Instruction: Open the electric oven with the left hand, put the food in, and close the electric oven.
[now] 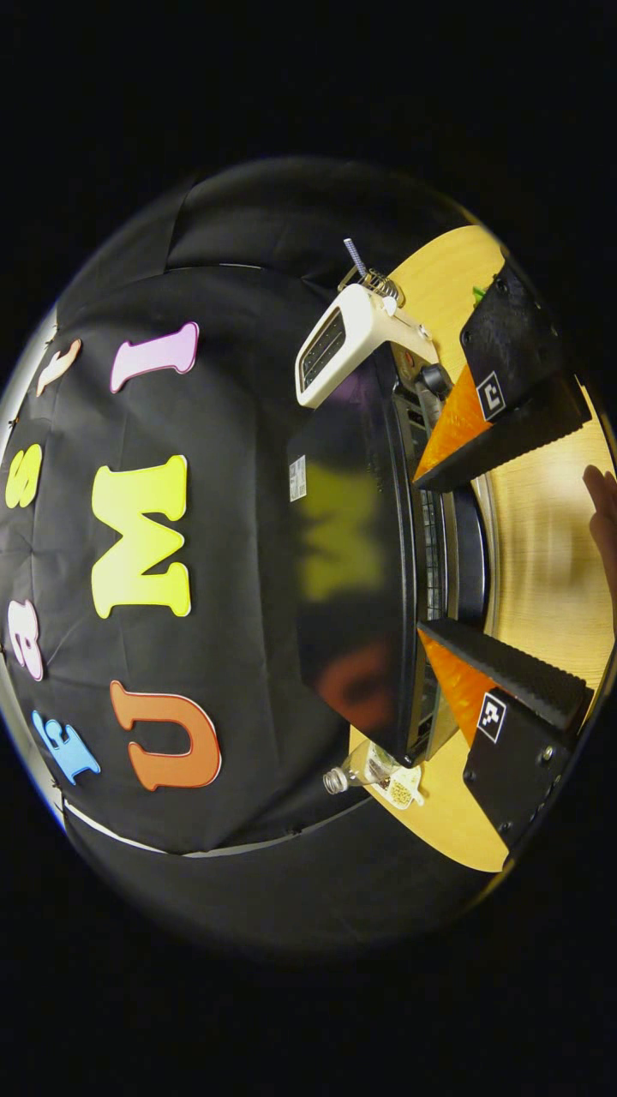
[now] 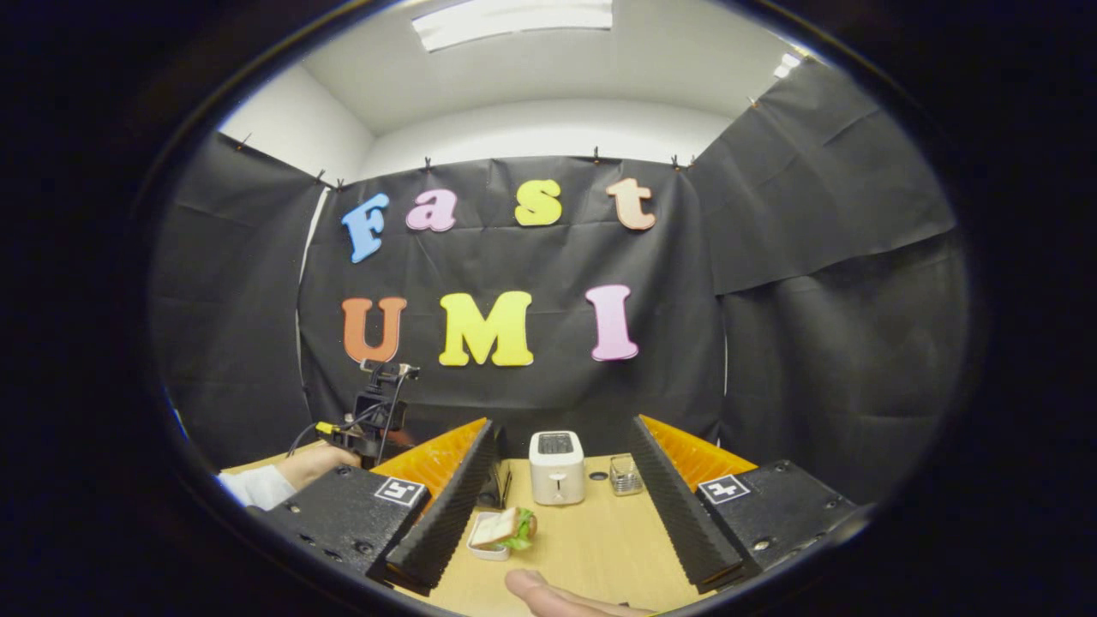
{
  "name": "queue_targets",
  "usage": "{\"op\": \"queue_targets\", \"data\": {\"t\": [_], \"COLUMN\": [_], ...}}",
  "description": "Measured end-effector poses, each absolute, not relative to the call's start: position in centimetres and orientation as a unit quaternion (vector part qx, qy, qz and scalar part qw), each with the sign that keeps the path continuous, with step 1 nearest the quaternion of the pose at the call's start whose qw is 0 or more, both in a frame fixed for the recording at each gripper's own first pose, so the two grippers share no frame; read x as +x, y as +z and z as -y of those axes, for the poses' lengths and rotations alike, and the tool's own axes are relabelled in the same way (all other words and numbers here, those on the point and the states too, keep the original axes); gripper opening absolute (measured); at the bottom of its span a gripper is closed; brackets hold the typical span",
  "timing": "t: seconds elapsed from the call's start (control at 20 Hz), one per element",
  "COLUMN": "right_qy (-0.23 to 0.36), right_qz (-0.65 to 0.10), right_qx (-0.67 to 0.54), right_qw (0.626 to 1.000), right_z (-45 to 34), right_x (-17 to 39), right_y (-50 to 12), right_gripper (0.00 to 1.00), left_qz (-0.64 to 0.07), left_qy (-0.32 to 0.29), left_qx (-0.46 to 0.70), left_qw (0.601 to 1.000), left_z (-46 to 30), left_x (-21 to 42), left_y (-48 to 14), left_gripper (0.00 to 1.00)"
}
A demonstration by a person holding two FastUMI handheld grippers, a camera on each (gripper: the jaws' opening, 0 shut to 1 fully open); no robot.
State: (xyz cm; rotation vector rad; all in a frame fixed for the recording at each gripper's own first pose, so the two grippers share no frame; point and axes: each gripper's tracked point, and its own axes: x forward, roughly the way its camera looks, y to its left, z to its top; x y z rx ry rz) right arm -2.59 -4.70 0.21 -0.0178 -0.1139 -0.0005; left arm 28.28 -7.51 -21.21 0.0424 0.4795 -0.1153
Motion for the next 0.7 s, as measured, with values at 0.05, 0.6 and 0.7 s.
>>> {"op": "queue_targets", "data": {"t": [0.05,0.6,0.7], "right_qy": [-0.001,0.005,0.004], "right_qz": [0.058,0.047,0.045], "right_qx": [-0.008,-0.007,-0.008], "right_qw": [0.998,0.999,0.999], "right_z": [4.7,3.5,3.5], "right_x": [-2.8,-4.5,-4.5], "right_y": [0.3,-0.6,-0.9], "right_gripper": [0.9,0.9,0.9], "left_qz": [-0.237,-0.222,-0.214], "left_qy": [-0.057,-0.052,-0.05], "left_qx": [0.022,0.015,0.013], "left_qw": [0.969,0.974,0.976], "left_z": [7.6,7.3,7.3], "left_x": [27.7,20.9,19.9], "left_y": [-21.3,-24.2,-24.9], "left_gripper": [0.99,0.99,0.99]}}
